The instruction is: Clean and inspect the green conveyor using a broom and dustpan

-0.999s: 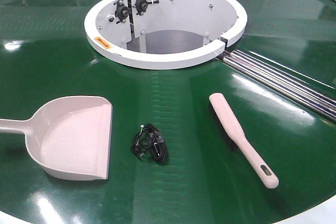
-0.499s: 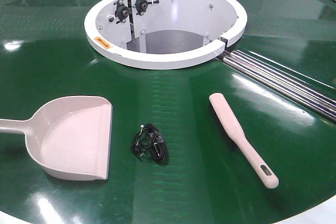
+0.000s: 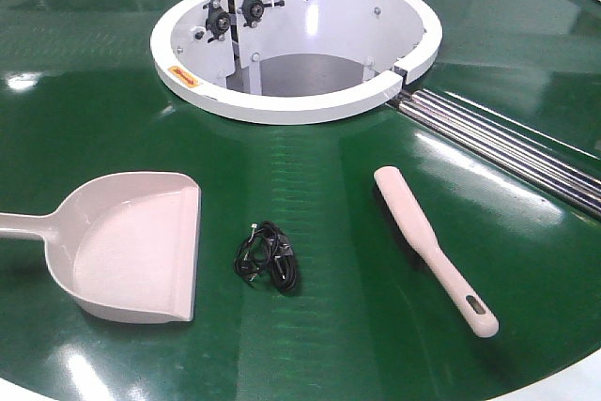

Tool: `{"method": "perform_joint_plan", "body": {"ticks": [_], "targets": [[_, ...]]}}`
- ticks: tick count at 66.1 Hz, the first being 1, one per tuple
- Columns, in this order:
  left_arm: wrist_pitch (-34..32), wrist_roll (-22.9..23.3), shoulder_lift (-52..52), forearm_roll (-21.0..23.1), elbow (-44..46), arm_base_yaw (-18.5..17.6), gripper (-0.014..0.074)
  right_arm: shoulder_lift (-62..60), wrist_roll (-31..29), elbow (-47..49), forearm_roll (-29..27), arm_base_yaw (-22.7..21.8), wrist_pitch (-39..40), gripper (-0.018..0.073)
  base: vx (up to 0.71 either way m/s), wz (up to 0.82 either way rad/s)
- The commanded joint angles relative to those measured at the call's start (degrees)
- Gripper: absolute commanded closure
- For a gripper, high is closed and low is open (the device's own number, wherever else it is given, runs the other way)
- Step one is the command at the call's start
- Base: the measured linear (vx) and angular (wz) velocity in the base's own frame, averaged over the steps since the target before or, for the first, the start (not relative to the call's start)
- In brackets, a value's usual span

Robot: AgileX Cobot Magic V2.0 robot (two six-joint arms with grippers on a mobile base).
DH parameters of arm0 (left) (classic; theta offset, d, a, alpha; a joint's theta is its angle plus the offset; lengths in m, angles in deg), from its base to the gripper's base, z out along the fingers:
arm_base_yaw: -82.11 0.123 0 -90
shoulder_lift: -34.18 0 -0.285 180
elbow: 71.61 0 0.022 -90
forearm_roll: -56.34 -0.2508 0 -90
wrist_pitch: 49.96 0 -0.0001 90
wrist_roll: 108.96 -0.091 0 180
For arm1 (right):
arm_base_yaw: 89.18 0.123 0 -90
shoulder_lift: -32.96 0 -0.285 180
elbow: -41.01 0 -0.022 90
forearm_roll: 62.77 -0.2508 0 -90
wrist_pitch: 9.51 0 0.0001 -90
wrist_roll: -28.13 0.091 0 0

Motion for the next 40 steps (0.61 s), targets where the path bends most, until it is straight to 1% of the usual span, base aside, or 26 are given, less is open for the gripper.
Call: {"method": "perform_joint_plan", "body": {"ticks": [1,11,17,21,31,40], "targets": [[3.53,-0.84,5.63,0.43,7.81,0.06,0.0603,-0.61,-0.12,-0.19,0.35,-0.18,4.43,0.0568,0.0,0.0],[17.76,-0.84,19.27,-3.93,18.46,0.06,0.0603,-0.61,-0.12,-0.19,0.35,-0.18,4.43,0.0568,0.0,0.0],[22.73,-0.84,27.14,-3.8,23.1,0.06,0.0603,-0.61,-0.12,-0.19,0.35,-0.18,4.43,0.0568,0.0,0.0],[23.22,-0.84,30.79,-3.34,24.35,0.06,0.0603,-0.61,-0.12,-0.19,0.35,-0.18,4.43,0.0568,0.0,0.0],[21.09,-0.84,37.27,-3.34,24.28,0.06,0.0603,-0.61,-0.12,-0.19,0.35,-0.18,4.43,0.0568,0.0,0.0],[22.65,-0.53,40.74,-3.34,24.28,0.06,0.0596,-0.61,-0.12,-0.19,0.35,-0.18,4.43,0.0568,0.0,0.0]]}}
